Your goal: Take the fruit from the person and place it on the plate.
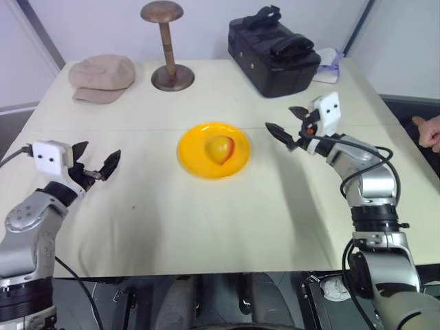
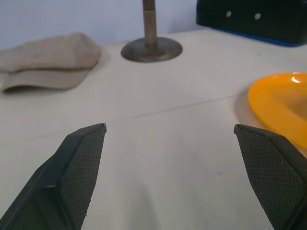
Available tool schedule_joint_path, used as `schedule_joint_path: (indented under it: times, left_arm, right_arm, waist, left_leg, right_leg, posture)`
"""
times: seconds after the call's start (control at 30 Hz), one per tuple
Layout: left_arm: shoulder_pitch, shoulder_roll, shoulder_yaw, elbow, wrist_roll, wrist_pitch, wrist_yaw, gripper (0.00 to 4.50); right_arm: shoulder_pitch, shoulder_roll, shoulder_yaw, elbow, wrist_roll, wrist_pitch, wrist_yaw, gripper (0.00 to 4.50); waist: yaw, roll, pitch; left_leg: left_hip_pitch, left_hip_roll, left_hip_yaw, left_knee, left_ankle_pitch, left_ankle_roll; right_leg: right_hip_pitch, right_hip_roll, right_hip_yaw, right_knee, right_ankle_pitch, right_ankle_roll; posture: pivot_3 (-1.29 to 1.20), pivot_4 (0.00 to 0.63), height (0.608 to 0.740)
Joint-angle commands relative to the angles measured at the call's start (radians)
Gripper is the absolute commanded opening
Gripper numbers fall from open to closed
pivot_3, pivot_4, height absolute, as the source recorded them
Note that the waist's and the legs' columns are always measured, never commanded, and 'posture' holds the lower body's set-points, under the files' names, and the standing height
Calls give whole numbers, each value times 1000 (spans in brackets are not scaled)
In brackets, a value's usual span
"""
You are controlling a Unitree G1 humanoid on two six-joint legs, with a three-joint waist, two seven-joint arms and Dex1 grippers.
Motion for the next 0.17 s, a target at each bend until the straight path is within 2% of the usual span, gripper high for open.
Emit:
schedule_joint_path:
  times: [0.03,0.17]
  left_arm:
    - [14,-8,28,-31,5,-25,17,4500]
    - [18,-35,22,-37,-19,-13,16,4500]
  right_arm:
    - [18,-18,-31,-20,1,-32,-15,4459]
    - [53,2,-43,30,-7,-70,-53,4459]
  waist:
    - [1,0,0]
    - [3,0,0]
  left_leg:
    - [0,0,0,0,0,0]
    - [0,0,0,0,0,0]
  right_leg:
    - [0,0,0,0,0,0]
    - [1,0,0,-1,0,0]
  posture:
    - [0,150,740]
    - [0,150,740]
